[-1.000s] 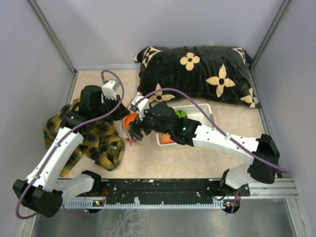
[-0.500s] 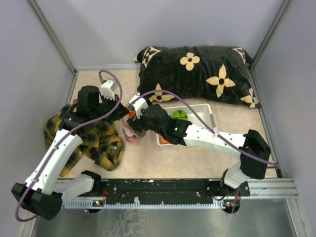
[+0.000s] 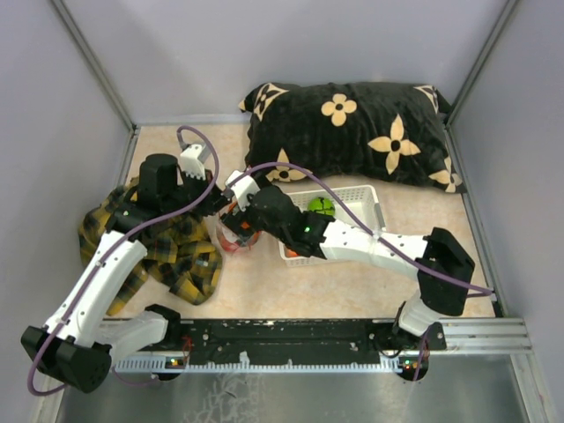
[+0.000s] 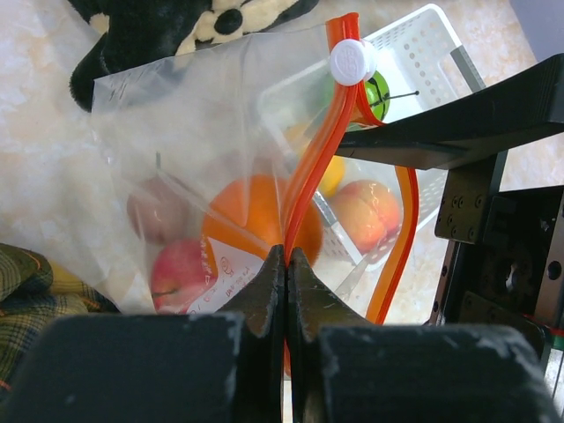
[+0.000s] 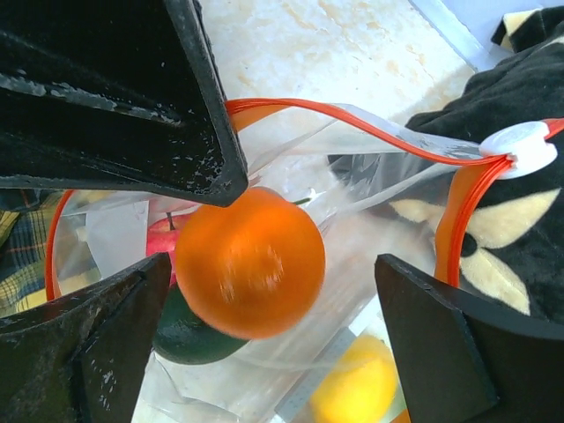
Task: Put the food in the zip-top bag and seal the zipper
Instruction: Place the fake fruit in the zipper food storage bag, then pick up the fake fruit from the bin.
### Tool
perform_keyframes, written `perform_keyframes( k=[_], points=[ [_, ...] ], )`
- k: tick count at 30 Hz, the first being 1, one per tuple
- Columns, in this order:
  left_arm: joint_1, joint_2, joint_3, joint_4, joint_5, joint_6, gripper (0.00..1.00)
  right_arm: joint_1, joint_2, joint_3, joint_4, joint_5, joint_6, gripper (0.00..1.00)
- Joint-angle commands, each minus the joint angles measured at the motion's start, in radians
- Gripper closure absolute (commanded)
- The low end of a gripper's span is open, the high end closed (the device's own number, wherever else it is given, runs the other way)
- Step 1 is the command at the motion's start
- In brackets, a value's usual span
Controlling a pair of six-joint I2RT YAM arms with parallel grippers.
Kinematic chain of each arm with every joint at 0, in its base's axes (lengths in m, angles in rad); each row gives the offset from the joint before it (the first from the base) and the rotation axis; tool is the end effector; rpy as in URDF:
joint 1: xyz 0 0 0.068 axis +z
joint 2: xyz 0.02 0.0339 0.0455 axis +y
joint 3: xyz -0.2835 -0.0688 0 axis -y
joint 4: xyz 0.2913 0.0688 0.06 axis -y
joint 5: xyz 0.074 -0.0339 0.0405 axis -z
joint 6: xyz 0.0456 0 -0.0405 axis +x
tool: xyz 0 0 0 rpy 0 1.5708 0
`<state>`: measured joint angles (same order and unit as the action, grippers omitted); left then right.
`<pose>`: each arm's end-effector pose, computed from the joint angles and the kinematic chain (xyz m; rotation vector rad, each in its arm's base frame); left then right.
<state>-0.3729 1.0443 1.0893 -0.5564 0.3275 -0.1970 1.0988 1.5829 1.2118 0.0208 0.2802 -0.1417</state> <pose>0.2443 -0.1113 0.3743 0.3897 2.0896 -0.6837 0.2055 0.3749 0.3068 -0.9597 1.6686 0.3771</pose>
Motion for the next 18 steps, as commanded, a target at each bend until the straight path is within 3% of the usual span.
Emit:
perform_keyframes(
  k=[1,14,18],
  points=[
    [0.012,-0.016,-0.005,0.026,0.014,0.004,1.0,0.004,-0.023,0.043,0.063,0.03,-0.019,0.01],
    [0.062,-0.005,-0.015,0.033,0.016,-0.019,1.0,0.004,-0.259,-0.019,-0.023,-0.041,0.047,0.04],
    [0.067,0.0,-0.014,0.033,0.021,-0.019,1.0,0.004,-0.306,-0.052,-0.065,0.027,0.092,0.06]
  ],
)
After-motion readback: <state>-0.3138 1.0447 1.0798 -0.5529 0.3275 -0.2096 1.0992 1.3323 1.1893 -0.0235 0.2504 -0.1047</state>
